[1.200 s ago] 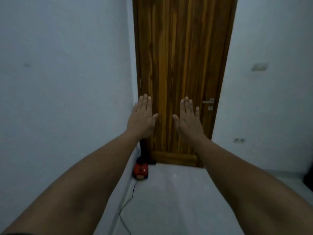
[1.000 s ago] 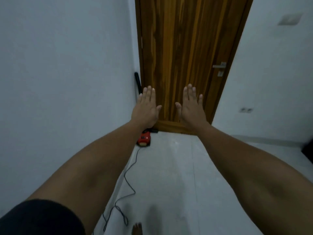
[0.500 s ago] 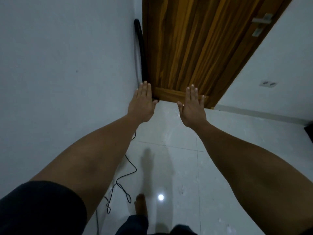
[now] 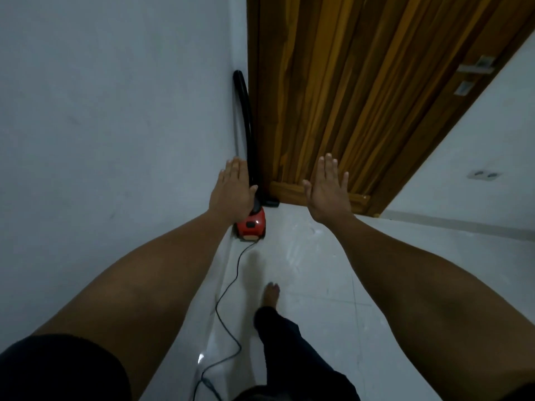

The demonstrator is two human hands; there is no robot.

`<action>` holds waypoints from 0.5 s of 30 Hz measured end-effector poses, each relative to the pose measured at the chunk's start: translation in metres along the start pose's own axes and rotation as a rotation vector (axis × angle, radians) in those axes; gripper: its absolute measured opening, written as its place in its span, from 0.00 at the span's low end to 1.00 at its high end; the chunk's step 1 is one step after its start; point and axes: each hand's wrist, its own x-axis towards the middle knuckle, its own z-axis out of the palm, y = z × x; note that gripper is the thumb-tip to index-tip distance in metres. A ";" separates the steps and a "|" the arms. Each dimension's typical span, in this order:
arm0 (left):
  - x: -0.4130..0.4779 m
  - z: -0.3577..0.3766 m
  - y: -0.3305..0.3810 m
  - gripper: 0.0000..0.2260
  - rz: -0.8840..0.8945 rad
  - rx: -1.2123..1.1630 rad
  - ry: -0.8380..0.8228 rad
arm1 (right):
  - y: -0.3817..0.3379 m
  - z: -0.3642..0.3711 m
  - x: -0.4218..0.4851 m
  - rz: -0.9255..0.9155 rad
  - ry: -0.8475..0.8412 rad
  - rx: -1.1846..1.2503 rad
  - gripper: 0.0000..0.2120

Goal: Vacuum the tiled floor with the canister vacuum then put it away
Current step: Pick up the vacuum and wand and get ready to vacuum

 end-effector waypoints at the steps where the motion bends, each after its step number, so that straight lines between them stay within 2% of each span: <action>1: 0.015 0.004 -0.006 0.30 -0.004 -0.005 0.011 | 0.001 0.007 0.018 -0.005 -0.001 0.002 0.32; 7: 0.118 0.057 -0.045 0.30 -0.080 -0.037 -0.074 | 0.011 0.082 0.140 0.001 -0.073 0.044 0.32; 15: 0.266 0.174 -0.102 0.31 -0.206 -0.018 -0.410 | 0.037 0.237 0.313 0.101 -0.291 0.200 0.32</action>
